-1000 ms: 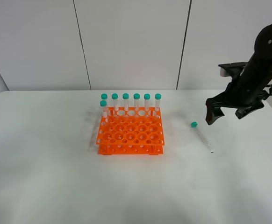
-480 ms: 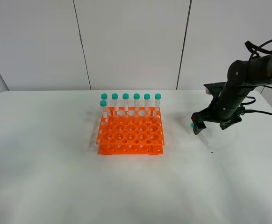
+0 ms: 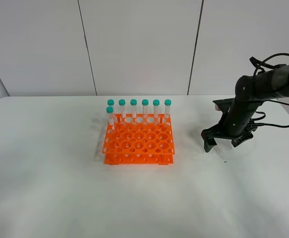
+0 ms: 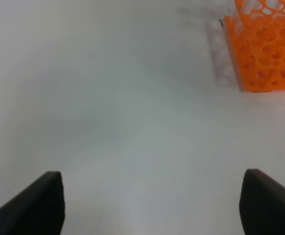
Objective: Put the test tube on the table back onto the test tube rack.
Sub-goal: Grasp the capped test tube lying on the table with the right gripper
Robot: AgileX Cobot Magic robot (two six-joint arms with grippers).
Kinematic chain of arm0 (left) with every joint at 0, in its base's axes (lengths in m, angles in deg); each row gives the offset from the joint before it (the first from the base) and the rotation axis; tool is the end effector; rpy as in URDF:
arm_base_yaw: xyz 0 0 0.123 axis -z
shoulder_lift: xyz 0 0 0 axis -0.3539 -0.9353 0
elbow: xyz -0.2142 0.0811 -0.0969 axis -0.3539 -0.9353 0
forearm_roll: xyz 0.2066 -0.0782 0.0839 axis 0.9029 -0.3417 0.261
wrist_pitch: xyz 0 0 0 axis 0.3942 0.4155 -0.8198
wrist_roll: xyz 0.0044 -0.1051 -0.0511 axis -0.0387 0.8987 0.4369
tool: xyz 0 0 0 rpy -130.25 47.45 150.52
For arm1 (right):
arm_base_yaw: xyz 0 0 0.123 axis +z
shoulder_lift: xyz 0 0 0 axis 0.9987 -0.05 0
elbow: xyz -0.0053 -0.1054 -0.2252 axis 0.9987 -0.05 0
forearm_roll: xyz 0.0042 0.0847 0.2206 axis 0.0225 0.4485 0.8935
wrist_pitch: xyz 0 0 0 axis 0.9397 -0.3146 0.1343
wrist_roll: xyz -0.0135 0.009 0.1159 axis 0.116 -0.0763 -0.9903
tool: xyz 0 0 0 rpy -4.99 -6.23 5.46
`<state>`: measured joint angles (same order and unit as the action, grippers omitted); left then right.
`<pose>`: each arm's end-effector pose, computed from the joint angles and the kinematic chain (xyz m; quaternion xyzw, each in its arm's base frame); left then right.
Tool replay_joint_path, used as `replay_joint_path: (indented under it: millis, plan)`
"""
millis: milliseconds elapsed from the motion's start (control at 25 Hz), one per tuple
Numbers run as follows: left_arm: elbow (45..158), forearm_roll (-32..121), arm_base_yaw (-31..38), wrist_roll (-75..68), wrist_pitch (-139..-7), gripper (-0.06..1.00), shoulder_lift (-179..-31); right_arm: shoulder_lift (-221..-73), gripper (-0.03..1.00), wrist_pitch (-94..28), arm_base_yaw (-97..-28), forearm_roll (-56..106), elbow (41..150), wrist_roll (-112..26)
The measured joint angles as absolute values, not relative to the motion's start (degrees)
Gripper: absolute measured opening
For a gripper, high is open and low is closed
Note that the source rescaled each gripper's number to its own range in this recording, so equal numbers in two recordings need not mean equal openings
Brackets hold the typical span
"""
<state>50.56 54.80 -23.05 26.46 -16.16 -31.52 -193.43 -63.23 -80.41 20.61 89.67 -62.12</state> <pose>0.0403 -0.0043 0.2594 0.0152 0.8498 0.0011 0.5268 0.3662 0.0474 0.0675 -0.0736 0.9934 0.0217 0.0858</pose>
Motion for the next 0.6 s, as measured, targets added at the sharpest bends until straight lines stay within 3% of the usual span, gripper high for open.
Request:
replay_joint_path:
  millis: [280,320,360,440,480,600]
  plan:
    - [50.6,54.8,-23.1,26.5,-16.2,0.97,-31.5,-195.0,1.0,-63.8,-80.4,20.5,89.7,-62.1]
    - [50.6,54.8,-23.1,26.5,-16.2,0.97,-31.5,-195.0,0.96,-63.8,-80.4,20.5,89.7,-62.1]
    - [50.6,54.8,-23.1,26.5,-16.2,0.97,-31.5,-195.0,0.86,-63.8,-80.4,20.5,89.7,-62.1]
    - [50.6,54.8,-23.1,26.5,-16.2,0.97,-31.5,-195.0,0.55,-63.9,-80.4,20.5,89.7,-62.1]
    - [50.6,54.8,-23.1,26.5,-16.2,0.97,-31.5,-195.0,0.34,-63.9,-80.4,20.5,89.7,-62.1]
    - [50.6,54.8,-23.1,26.5,-16.2,0.97,-31.5,-195.0,0.0,-63.9,-80.4,20.4,89.7,-62.1]
